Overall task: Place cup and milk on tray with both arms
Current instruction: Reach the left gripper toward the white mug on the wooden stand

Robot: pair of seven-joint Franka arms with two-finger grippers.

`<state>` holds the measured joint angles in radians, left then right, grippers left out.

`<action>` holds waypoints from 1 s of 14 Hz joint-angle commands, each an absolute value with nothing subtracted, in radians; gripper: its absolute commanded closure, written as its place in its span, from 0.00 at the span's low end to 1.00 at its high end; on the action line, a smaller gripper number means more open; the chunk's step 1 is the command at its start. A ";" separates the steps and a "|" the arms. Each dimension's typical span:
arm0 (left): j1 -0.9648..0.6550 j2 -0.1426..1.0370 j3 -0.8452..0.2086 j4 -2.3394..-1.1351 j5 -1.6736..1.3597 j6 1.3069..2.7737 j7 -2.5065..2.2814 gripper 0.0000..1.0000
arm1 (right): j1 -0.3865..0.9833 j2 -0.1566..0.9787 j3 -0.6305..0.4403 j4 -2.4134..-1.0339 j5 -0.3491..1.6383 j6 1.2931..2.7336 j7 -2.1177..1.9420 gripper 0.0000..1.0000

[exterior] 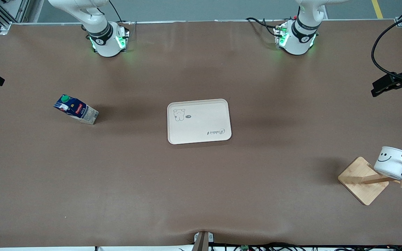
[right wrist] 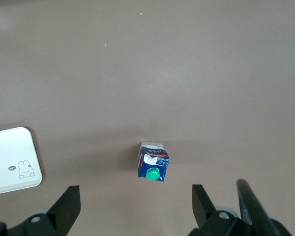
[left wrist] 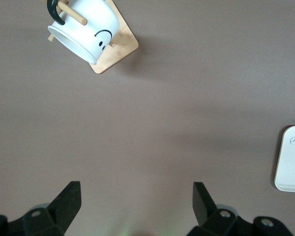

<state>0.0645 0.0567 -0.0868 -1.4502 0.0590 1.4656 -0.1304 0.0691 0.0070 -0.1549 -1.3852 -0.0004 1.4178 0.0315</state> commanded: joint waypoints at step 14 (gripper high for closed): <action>0.249 0.133 -0.072 -1.699 0.009 2.000 -0.061 0.00 | 0.058 0.025 -0.150 -1.376 0.006 1.420 0.023 0.00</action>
